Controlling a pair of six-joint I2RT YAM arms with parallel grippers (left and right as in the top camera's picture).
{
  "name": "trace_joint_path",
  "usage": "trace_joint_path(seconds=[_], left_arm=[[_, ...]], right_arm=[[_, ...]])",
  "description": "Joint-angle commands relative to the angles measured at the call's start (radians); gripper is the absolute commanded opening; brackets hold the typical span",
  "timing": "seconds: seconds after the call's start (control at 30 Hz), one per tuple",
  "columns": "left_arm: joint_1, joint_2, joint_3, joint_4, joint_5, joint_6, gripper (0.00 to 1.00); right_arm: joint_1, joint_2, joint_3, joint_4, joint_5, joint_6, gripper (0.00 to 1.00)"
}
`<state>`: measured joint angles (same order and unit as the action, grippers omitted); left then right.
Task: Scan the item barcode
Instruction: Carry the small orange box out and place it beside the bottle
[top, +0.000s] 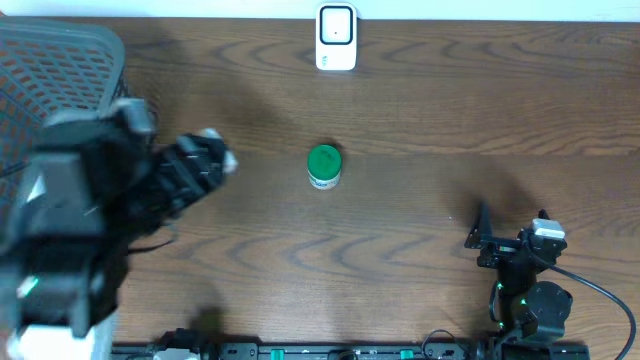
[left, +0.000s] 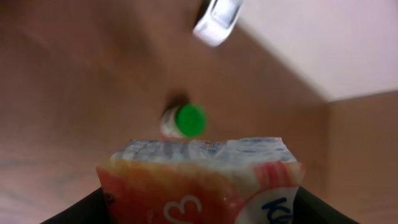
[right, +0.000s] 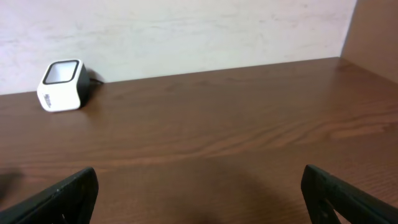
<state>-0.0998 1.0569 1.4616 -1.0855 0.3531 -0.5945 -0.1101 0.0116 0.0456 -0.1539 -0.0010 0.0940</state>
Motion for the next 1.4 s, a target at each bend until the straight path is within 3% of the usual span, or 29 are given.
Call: trace_joint_path(seconds=[0.0,0.27,0.4,0.57,0.67,0.73,0.77,0.93,1.03,1.17,1.37], left_arm=[[-0.132,0.089,-0.154,0.070,-0.182,0.013,0.71],[-0.274,0.380,-0.359,0.357,-0.344,0.013,0.71],[-0.278,0.600,-0.367,0.449,-0.341,-0.034,0.71],[-0.279,0.742,-0.367,0.530,-0.311,-0.036,0.71],[-0.278,0.767,-0.367,0.554,-0.294,-0.035,0.81],[-0.277,0.757,-0.364,0.554,-0.295,-0.034,0.97],[-0.275,0.746,-0.360,0.551,-0.298,-0.034,0.99],[-0.269,0.588,-0.270,0.457,-0.396,-0.014,0.99],[-0.269,0.444,-0.159,0.381,-0.434,0.050,0.99],[-0.247,0.273,0.030,0.263,-0.558,0.052,0.99],[-0.050,0.125,0.273,0.154,-0.673,0.034,0.99]], right_arm=[[-0.006,-0.006,-0.004,0.000,-0.001,-0.013,0.99],[-0.006,-0.006,-0.004,0.000,-0.001,-0.013,0.99],[-0.006,-0.006,-0.004,0.000,-0.001,-0.013,0.99],[-0.006,-0.006,-0.004,0.000,-0.001,-0.013,0.99],[-0.006,-0.006,-0.004,0.000,-0.001,-0.013,0.99],[-0.006,-0.006,-0.004,0.000,-0.001,-0.013,0.99],[-0.006,-0.006,-0.004,0.000,-0.001,-0.013,0.99],[-0.006,-0.006,-0.004,0.000,-0.001,-0.013,0.99],[-0.006,-0.006,-0.004,0.000,-0.001,-0.013,0.99],[-0.006,-0.006,-0.004,0.000,-0.001,-0.013,0.99],[-0.006,-0.006,-0.004,0.000,-0.001,-0.013,0.99]])
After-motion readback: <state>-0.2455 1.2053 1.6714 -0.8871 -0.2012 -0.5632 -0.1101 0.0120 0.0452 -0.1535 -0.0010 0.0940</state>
